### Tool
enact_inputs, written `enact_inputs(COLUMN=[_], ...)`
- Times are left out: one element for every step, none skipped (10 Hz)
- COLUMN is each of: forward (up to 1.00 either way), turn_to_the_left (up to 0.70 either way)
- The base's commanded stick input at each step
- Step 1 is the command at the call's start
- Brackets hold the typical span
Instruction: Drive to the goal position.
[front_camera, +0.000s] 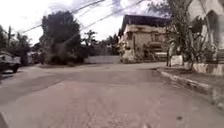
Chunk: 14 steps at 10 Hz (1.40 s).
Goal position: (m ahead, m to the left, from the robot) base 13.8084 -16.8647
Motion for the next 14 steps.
enact_inputs(forward=[0.7,0.7,0.7,0.7,0.7,0.7,0.7,0.7,0.7,0.7,0.7,0.7,0.7,0.7], turn_to_the_left=[0.0,0.0,0.0,0.0,0.0,0.0,0.0,0.0,0.0,-0.06,-0.35,-0.35,-0.29,-0.05])
